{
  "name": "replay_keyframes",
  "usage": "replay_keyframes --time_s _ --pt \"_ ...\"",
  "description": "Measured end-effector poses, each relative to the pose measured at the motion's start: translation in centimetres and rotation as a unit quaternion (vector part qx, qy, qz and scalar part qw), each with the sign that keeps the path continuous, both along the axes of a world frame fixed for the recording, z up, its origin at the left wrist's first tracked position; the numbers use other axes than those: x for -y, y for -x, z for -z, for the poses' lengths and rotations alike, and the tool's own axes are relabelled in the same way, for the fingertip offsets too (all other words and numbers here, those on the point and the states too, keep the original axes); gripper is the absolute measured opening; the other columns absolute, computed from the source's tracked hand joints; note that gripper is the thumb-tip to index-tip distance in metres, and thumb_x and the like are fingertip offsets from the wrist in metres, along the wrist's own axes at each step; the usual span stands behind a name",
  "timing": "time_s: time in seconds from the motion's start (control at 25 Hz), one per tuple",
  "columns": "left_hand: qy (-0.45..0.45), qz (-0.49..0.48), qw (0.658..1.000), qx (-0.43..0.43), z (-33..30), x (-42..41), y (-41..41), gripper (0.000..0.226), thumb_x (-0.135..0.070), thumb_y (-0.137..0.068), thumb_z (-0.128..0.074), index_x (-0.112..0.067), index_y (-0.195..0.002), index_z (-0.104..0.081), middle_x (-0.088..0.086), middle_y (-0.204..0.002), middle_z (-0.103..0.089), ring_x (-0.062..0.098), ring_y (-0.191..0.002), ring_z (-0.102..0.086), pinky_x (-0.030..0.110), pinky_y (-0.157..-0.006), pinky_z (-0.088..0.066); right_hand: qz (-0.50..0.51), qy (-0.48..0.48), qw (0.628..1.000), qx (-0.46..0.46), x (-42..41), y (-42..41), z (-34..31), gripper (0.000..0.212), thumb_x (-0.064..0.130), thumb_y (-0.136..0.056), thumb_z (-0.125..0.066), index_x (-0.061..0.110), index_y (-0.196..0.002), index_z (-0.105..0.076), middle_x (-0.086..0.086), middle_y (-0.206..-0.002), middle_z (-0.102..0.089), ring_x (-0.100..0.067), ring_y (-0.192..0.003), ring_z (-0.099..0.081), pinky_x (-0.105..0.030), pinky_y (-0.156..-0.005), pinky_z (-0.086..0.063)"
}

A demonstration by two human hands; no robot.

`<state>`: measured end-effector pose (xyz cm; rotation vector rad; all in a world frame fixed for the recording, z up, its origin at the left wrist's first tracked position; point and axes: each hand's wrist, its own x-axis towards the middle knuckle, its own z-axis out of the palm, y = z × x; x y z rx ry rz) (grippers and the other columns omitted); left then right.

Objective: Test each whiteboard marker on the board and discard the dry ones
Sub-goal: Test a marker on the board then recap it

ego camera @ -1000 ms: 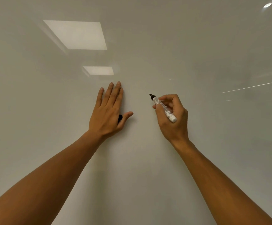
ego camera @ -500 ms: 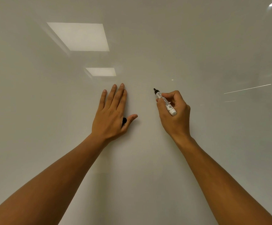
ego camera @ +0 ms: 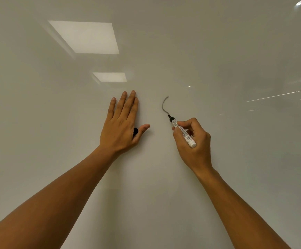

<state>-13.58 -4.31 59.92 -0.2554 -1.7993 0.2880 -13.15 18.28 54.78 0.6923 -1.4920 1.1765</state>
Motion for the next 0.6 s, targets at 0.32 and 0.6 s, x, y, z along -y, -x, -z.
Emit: replay_keyframes --time_s 0.32,0.6 --pt "-0.002 0.006 1.000 0.003 0.2 -0.1 0.0 0.085 -0.066 -0.097 -0.015 -0.006 -0.156 -0.007 0.010 -0.165 -0.001 0.026 -0.152 0.004 0.050 -0.123 -0.007 0.020 -0.019 0.999 0.018 -0.5 -0.5 4.0 0.012 0.033 -0.089 -0.064 0.022 -0.091 -0.063 0.002 -0.065 -0.063 -0.019 -0.049 -0.057 -0.040 -0.040 -0.049" --pt "-0.002 0.002 1.000 0.004 0.3 0.0 0.0 0.084 -0.065 -0.098 -0.015 -0.005 -0.156 -0.009 0.011 -0.165 -0.002 0.026 -0.153 0.003 0.051 -0.123 -0.008 0.027 -0.044 0.998 0.026 0.0 -1.2 7.3 0.016 0.038 -0.088 -0.061 0.022 -0.086 -0.062 0.004 -0.061 -0.061 -0.019 -0.045 -0.053 -0.037 -0.037 -0.045"
